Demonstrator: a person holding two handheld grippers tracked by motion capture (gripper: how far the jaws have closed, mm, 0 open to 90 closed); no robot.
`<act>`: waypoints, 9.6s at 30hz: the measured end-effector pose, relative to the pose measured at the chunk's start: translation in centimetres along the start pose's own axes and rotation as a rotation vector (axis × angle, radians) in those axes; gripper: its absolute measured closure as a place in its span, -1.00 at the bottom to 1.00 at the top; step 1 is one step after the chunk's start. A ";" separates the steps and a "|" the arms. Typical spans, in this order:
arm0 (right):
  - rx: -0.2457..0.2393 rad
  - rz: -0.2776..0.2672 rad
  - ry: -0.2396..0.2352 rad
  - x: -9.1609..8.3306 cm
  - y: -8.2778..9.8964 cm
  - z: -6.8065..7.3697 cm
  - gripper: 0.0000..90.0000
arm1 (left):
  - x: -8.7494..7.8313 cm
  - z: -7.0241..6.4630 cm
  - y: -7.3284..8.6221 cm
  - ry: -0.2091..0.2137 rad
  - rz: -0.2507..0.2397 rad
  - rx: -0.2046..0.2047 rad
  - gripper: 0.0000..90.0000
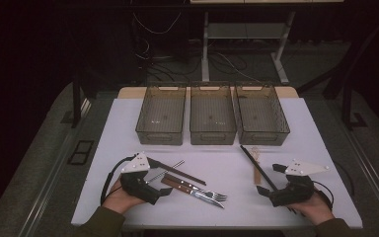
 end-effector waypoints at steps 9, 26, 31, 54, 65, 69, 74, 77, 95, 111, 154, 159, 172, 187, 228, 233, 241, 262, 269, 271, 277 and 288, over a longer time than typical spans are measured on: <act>0.003 0.003 -0.003 0.1 0.0 0.0 -0.98 | 0.2 0.0 -0.1 -0.001 0.017 -0.013 -0.82; 0.018 -0.015 0.006 -0.1 -0.2 -0.1 -0.98 | 1.6 -0.4 -1.2 0.032 0.060 -0.021 -0.32; 0.017 -0.014 -0.001 -0.1 -0.3 -0.1 -0.98 | 1.9 -0.4 -1.7 0.035 0.061 -0.029 0.05; 0.018 -0.021 -0.007 0.1 -0.4 -0.1 -0.98 | 5.5 -0.5 -3.0 0.049 0.173 -0.016 0.98; 0.022 -0.025 -0.002 0.1 -0.5 -0.1 -0.98 | 7.5 -1.4 -3.2 0.061 0.239 0.027 0.98; 0.020 -0.027 -0.002 0.1 -0.5 -0.1 -0.98 | 8.0 -1.5 -3.0 0.058 0.258 0.033 0.98; 0.023 -0.022 -0.003 0.2 -0.5 -0.1 -0.98 | 8.5 -1.8 -3.0 0.059 0.274 0.062 0.98; 0.022 -0.021 -0.003 0.2 -0.5 -0.1 -0.98 | 8.8 -1.9 -3.0 0.057 0.284 0.070 0.98; 0.030 -0.018 0.002 0.2 -0.5 -0.1 -0.98 | 10.1 -2.3 -3.1 0.052 0.319 0.103 0.98; 0.034 -0.019 0.003 0.3 -0.5 -0.1 -0.98 | 10.8 -2.2 -3.7 0.024 0.316 0.104 0.98; 0.025 -0.018 0.000 0.2 -0.5 -0.1 -0.98 | 6.3 1.9 -5.3 -0.081 0.238 0.003 0.98; 0.024 -0.014 -0.001 0.2 -0.5 -0.1 -0.98 | 3.0 5.4 -4.6 -0.185 0.230 -0.052 0.98; 0.033 -0.008 -0.002 0.3 -0.4 -0.1 -0.98 | 0.4 10.7 -2.2 -0.390 0.304 -0.128 0.98; 0.040 -0.007 0.003 0.3 -0.4 -0.2 -0.98 | 0.2 11.9 -1.3 -0.425 0.340 -0.147 0.98; 0.036 -0.010 0.008 0.1 -0.3 -0.3 -0.98 | -2.0 9.3 0.3 -0.383 0.416 -0.124 0.98; 0.036 -0.010 0.008 0.1 -0.3 -0.3 -0.98 | -2.1 8.9 0.4 -0.375 0.417 -0.121 0.98; 0.037 -0.009 0.008 0.1 -0.3 -0.2 -0.98 | -2.3 8.2 0.7 -0.361 0.425 -0.109 0.98; 0.031 -0.008 0.010 0.1 -0.3 -0.2 -0.98 | -3.0 6.6 1.6 -0.296 0.415 -0.120 0.98; 0.029 -0.008 0.009 0.1 -0.3 -0.2 -0.98 | -3.2 6.3 1.9 -0.276 0.396 -0.141 0.98; 0.030 -0.008 0.009 0.1 -0.3 -0.2 -0.98 | -3.3 6.3 2.0 -0.273 0.396 -0.135 0.98; 0.030 -0.007 0.010 0.1 -0.3 -0.2 -0.98 | -3.4 5.9 2.1 -0.269 0.397 -0.141 0.98; 0.030 -0.007 0.011 0.1 -0.3 -0.2 -0.98 | -3.8 5.4 2.5 -0.253 0.397 -0.144 0.97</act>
Point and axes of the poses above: each handheld gripper's, and its own axes: x roughly forward along the jaws, y roughly out of its underside, z roughly to its left, the point moved 2 cm from there along x, roughly forward along the jaws, and after that the axes turned 6 degrees about -x, right-handed, at the moved point
